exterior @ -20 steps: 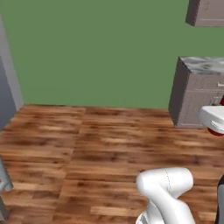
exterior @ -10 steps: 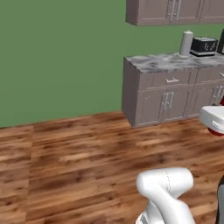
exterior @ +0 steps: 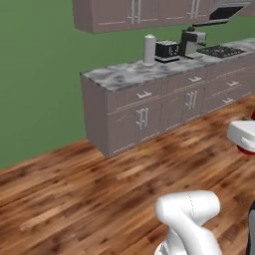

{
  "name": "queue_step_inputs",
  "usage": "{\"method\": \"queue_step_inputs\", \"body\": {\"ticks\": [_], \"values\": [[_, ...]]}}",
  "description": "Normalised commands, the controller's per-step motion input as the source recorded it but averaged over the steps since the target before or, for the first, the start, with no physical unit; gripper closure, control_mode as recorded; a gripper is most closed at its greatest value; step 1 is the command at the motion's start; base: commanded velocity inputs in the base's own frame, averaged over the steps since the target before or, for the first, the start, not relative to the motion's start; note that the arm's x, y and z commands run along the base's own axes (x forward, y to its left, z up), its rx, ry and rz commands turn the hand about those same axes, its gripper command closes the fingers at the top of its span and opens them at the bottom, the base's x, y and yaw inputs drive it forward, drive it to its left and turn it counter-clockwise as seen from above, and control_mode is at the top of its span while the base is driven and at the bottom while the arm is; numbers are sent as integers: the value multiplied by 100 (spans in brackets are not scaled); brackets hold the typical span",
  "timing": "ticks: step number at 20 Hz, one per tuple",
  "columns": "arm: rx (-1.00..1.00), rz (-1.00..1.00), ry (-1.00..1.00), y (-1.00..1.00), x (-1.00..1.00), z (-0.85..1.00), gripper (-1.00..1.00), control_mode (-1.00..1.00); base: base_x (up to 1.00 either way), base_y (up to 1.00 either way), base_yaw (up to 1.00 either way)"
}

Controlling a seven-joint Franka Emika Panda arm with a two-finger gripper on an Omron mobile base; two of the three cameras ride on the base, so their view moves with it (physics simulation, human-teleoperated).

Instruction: Collect the turmeric, ketchup, and shaker from the cabinet and place them next to the stove.

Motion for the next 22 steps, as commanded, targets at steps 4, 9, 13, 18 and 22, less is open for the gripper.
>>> {"method": "queue_step_inputs", "body": {"ticks": [4, 9, 13, 18, 22], "values": [[0, 0, 0, 0, 0, 0, 100, 100, 80, 19, -52], [0, 0, 0, 0, 0, 0, 100, 100, 99, 44, -45], [0, 0, 0, 0, 0, 0, 100, 100, 100, 51, -41], [0, 0, 0, 0, 0, 0, 100, 100, 100, 12, -37], [0, 0, 0, 0, 0, 0, 100, 100, 100, -4, -29]]}}
